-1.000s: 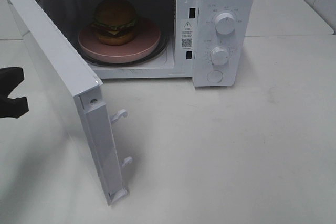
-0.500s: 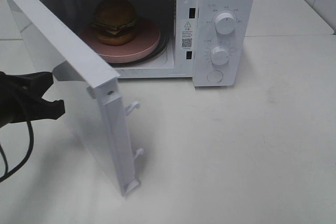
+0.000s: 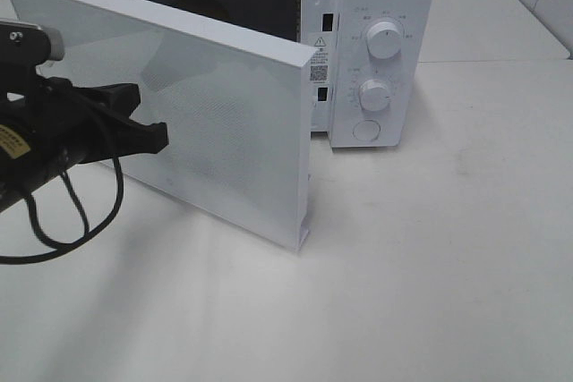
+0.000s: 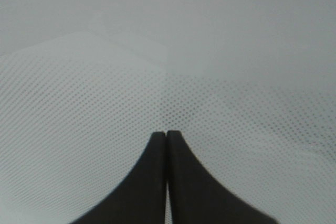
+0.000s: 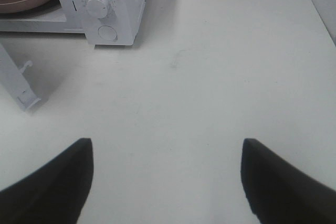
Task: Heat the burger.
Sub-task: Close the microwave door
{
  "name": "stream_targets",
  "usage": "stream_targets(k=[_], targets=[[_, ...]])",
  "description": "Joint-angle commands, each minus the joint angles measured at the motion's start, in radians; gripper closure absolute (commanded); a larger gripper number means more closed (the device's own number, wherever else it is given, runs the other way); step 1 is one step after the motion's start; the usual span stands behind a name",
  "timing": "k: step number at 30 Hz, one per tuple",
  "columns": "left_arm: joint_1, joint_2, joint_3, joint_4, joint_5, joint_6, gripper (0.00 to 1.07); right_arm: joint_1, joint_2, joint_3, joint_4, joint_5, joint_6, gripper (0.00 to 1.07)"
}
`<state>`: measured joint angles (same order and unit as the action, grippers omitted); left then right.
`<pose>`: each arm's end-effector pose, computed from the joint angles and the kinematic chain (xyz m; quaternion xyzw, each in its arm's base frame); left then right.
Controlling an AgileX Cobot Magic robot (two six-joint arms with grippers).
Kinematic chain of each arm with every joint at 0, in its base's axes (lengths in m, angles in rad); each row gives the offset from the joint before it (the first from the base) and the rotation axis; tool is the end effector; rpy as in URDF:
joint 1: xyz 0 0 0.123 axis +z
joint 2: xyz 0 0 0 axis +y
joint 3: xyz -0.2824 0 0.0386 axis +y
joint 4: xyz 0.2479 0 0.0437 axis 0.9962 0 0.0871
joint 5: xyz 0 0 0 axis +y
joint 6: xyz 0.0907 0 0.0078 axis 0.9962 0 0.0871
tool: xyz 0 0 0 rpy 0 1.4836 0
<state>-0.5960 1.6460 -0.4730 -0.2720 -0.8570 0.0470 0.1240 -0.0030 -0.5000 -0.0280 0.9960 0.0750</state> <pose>0.2441 -0.1433 0.1681 0.1188 0.7783 -0.1429 0.5998 -0.0025 -0.0025 0.2825 -0.0203 0.8348 0.0407 0.5487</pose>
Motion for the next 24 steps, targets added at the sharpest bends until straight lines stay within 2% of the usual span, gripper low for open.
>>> stream_targets(k=[1, 2, 3, 7, 8, 10, 13, 19, 21, 24], targets=[[-0.042, 0.031, -0.084, -0.081, 0.042, 0.082, 1.07, -0.008, -0.03, 0.002, -0.007, 0.001, -0.002, 0.31], [-0.042, 0.031, -0.084, -0.081, 0.042, 0.082, 1.07, -0.008, -0.03, 0.002, -0.007, 0.001, -0.002, 0.31], [-0.055, 0.049, -0.122, -0.12, 0.054, 0.101, 1.07, -0.008, -0.03, 0.002, -0.007, 0.001, -0.002, 0.31], [-0.069, 0.088, -0.186, -0.169, 0.068, 0.101, 1.07, -0.008, -0.03, 0.002, -0.007, 0.001, -0.002, 0.31], [-0.069, 0.088, -0.186, -0.169, 0.068, 0.101, 1.07, -0.008, -0.03, 0.002, -0.007, 0.001, -0.002, 0.31], [-0.074, 0.123, -0.259, -0.183, 0.1, 0.101, 1.07, -0.008, -0.03, 0.002, -0.007, 0.001, -0.002, 0.31], [-0.074, 0.132, -0.273, -0.186, 0.108, 0.101, 1.07, -0.008, -0.03, 0.002, -0.007, 0.001, -0.002, 0.31], [-0.074, 0.177, -0.372, -0.219, 0.163, 0.101, 1.07, -0.008, -0.03, 0.002, -0.004, 0.001, -0.009, 0.31], [-0.074, 0.205, -0.428, -0.245, 0.19, 0.135, 1.07, -0.008, -0.03, 0.002, -0.004, 0.001, -0.009, 0.31], [-0.074, 0.213, -0.442, -0.251, 0.199, 0.147, 1.07, -0.008, -0.03, 0.002, -0.004, 0.001, -0.009, 0.31]])
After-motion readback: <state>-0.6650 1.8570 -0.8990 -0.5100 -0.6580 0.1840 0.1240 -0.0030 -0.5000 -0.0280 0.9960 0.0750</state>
